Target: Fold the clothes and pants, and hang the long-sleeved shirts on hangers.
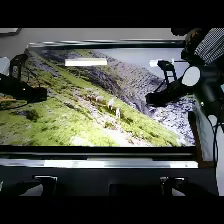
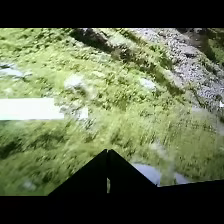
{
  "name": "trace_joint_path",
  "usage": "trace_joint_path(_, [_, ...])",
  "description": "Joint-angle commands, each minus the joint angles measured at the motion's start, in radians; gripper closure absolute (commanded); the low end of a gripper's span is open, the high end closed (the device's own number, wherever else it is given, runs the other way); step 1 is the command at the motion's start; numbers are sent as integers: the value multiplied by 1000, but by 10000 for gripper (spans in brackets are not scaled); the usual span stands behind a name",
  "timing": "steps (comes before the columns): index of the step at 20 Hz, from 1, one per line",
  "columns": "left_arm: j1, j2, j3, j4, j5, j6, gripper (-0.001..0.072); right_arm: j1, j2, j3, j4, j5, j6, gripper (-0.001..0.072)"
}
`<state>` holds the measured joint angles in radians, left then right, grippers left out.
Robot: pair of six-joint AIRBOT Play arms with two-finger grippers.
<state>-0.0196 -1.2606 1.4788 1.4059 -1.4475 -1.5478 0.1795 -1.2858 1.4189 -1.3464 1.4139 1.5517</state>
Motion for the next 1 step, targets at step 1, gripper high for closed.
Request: trace_joint_path(1, [-1,1,-1,1,0,0,688,2,1,1,0,0,0,665])
